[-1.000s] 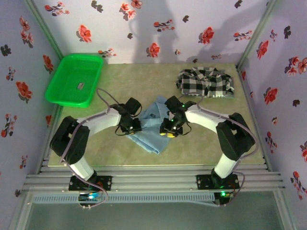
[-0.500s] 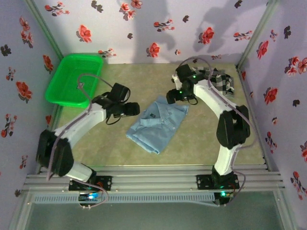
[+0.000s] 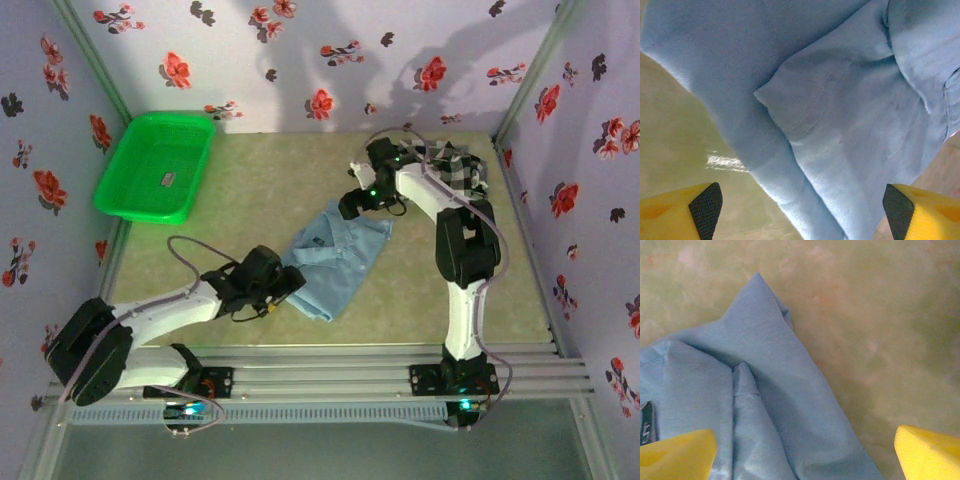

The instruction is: Fold and stack the long sleeve shirts

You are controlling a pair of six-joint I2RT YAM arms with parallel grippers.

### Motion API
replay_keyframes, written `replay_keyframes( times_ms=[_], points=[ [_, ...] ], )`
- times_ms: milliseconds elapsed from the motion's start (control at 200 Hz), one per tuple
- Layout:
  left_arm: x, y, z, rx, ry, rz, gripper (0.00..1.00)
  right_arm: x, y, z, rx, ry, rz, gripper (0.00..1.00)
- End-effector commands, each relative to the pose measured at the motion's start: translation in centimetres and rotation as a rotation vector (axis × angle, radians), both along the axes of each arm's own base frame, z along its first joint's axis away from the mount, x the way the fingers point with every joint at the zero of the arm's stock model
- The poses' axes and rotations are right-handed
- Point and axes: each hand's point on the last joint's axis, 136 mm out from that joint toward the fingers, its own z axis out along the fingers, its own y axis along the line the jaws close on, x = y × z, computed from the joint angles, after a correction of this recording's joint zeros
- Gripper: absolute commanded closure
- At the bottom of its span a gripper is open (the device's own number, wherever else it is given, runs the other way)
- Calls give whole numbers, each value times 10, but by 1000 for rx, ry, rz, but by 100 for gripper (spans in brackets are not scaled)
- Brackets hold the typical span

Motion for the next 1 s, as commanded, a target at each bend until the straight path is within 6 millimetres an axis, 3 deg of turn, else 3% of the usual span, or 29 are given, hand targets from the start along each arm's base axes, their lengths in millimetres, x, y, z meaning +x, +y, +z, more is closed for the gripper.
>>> replay_keyframes(
  times_ms=[0, 175, 315, 635, 830, 895, 995],
  points=[
    [12, -3, -3, -55, -30, 97, 13, 1, 0, -9, -7, 0, 37, 6],
    [6, 15, -35, 23, 21, 98, 13, 1, -1, -24, -11, 29, 39, 1],
    [13, 34, -47, 69, 49, 109, 14, -10, 2, -37, 15, 78, 52, 1],
    [50, 63, -38, 157, 59, 22, 15, -43, 1, -50, 57, 183, 56, 1],
    [73, 64, -31, 197, 47, -47, 17, -58, 3, -47, 80, 213, 51, 1],
    [80, 65, -27, 188, 33, -37, 17, -68, 9, -48, 86, 231, 63, 6],
    [86, 68, -24, 183, 16, -25, 17, -79, 18, -50, 69, 253, 75, 26]
  ],
)
